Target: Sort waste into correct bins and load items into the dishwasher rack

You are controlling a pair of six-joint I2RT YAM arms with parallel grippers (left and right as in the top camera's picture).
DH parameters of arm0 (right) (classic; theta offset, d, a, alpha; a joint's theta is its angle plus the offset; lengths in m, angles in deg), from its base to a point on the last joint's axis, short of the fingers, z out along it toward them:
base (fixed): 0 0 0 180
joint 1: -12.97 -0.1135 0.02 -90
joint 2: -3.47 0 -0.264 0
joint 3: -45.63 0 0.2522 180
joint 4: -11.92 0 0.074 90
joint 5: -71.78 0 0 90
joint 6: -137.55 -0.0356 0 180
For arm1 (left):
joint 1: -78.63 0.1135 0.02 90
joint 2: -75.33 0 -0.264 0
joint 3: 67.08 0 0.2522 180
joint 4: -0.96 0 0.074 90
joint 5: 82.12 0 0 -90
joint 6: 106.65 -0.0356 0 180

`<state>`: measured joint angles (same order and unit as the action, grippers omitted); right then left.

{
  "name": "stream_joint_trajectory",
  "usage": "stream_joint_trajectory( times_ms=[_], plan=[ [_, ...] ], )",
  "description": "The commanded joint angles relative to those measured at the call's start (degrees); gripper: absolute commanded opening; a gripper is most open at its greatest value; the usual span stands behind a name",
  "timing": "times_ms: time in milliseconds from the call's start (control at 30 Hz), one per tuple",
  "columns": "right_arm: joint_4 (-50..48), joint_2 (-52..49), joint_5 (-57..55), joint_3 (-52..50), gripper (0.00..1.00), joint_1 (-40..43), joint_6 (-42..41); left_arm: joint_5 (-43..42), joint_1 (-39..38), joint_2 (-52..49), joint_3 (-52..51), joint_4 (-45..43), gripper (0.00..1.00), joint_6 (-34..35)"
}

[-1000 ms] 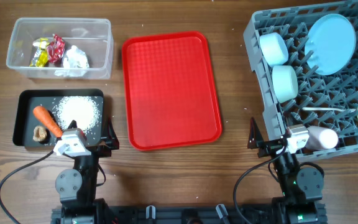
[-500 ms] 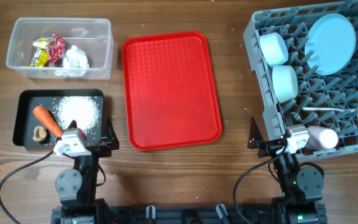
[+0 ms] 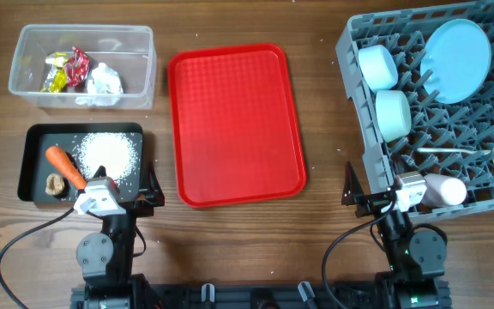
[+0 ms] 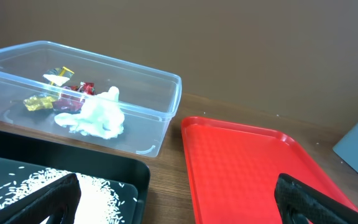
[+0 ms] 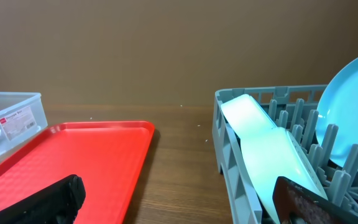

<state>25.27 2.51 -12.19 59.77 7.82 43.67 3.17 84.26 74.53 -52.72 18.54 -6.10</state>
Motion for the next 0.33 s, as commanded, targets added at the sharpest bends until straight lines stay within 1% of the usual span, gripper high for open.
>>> stream_joint_trajectory(
  times_ms=[0, 300],
  plan=[
    [-0.1, -0.1, 1.1, -0.1, 1.00, 0.2, -0.7, 0.3, 0.3, 0.4, -0.3, 0.3, 1.00, -0.9],
    [-0.1, -0.1, 1.0, -0.1, 1.00, 0.2, -0.7, 0.3, 0.3, 0.4, -0.3, 0.3, 1.00, -0.9]
  ],
)
